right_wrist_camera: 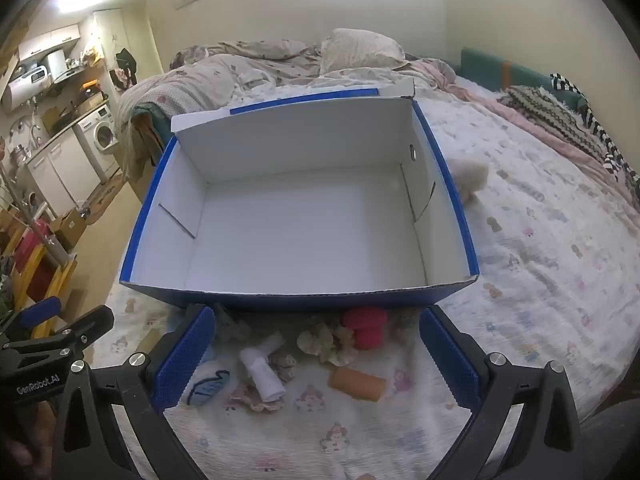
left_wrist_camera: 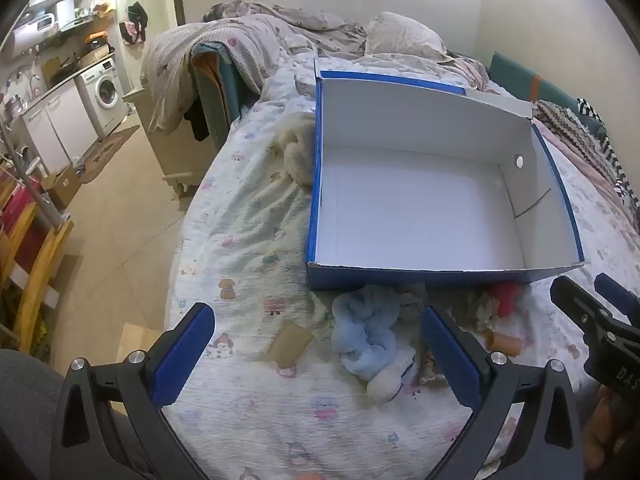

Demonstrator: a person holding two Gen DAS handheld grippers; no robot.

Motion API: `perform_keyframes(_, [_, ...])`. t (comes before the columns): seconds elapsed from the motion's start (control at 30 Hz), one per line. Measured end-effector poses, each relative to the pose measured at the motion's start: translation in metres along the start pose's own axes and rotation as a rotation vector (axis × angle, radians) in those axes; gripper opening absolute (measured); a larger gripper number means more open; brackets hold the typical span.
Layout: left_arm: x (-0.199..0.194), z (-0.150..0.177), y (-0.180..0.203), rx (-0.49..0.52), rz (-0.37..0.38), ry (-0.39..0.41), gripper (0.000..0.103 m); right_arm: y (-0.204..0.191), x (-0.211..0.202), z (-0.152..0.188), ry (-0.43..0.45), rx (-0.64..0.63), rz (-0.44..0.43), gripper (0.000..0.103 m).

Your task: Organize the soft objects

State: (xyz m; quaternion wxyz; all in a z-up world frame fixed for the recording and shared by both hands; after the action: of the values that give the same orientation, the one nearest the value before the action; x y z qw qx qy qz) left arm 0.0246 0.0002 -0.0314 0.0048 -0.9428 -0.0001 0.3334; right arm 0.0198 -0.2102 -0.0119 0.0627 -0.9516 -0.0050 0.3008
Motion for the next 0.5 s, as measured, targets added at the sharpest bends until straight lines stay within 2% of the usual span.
perform_keyframes(0.5, [-0.0005,0.0007,0.0013,0.002,-0.004,-0.012,0.103,0.0007,-0.0012,0.0006,-0.004,-0.002,0.009,0.103])
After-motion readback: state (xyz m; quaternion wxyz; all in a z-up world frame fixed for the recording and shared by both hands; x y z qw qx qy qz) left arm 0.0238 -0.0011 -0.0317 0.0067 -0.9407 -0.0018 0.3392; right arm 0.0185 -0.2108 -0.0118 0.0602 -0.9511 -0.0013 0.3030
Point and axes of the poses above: each gripper's, at about its wrist camera, not at the fingertips, and x roughly the way its jaws point, y to its right, z to its underside, the point moved 4 cm from there along x, roughly the way its jaws point, and after that the axes turned 13 degrees about y, right-handed, at the moved point
